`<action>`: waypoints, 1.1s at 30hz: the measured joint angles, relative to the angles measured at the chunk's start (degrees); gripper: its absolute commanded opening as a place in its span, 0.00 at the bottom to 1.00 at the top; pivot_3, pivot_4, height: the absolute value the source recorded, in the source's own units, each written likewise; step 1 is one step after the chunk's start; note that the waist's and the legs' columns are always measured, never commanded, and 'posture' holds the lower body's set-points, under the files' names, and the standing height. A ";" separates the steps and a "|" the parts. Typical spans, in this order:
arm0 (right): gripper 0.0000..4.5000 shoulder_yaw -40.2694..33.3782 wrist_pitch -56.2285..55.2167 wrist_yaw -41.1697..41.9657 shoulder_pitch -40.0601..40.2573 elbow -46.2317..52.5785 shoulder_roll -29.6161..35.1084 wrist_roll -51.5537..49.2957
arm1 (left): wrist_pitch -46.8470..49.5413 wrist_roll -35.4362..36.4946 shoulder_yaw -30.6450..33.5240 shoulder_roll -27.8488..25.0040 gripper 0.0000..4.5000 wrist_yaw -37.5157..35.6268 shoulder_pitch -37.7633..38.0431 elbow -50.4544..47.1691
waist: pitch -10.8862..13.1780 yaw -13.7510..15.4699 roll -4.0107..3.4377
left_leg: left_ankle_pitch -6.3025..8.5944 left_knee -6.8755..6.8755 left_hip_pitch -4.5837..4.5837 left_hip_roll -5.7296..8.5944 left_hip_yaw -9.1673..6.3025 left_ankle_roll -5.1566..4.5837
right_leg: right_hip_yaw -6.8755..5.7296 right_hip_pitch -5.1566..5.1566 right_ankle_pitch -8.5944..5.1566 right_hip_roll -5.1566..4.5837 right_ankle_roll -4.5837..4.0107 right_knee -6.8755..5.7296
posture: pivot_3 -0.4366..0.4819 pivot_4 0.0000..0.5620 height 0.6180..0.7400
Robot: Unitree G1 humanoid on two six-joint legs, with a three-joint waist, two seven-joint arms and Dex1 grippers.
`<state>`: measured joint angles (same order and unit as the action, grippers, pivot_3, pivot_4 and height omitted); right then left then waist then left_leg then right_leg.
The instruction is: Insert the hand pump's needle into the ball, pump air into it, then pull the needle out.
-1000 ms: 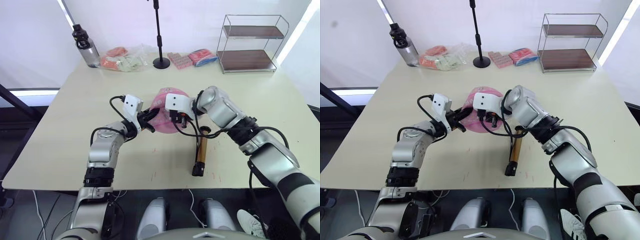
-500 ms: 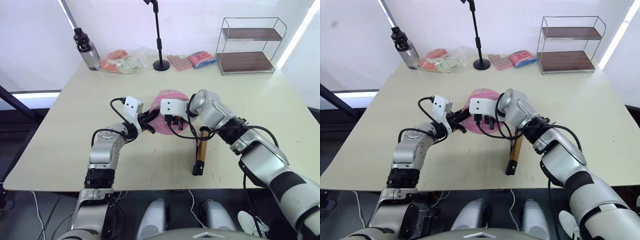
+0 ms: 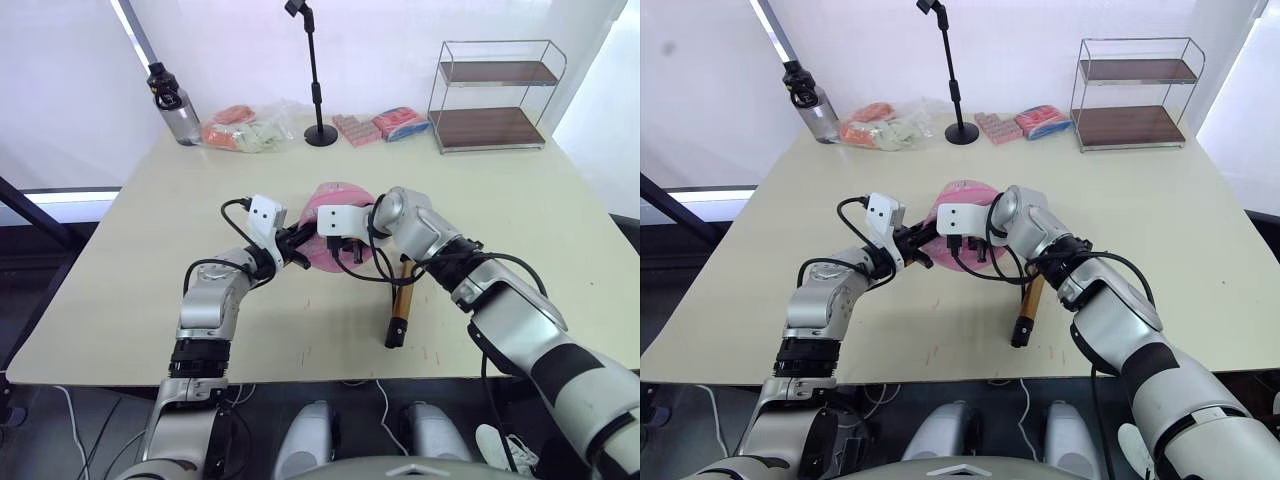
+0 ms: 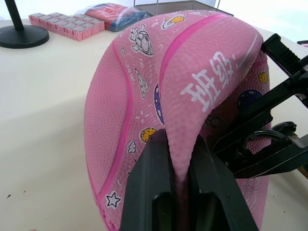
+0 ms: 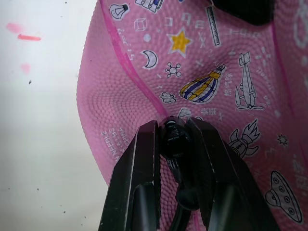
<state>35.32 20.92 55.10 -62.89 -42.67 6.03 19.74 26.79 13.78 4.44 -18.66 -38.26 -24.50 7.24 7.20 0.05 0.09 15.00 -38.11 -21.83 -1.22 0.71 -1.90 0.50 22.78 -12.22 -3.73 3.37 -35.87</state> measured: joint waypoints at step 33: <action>0.99 -32.88 23.03 -3.37 34.79 59.98 15.66 -30.84 | -2.00 1.70 -0.89 -0.80 0.00 -3.27 -2.22 1.79 | 0.94 1.16 -0.32 | -0.03 -0.24 -1.82 0.68 -1.27 -0.02 | -1.13 0.81 -0.07 -0.50 0.08 0.17 | 0.48 0.27 1.00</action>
<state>2.43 43.95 51.73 -28.11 17.31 21.69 -11.10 24.78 15.48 3.56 -19.46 -41.53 -26.71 9.03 8.14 1.20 -0.22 14.98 -38.34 -23.64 -0.54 -0.56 -1.92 -0.64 23.59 -12.29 -4.23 3.45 -35.70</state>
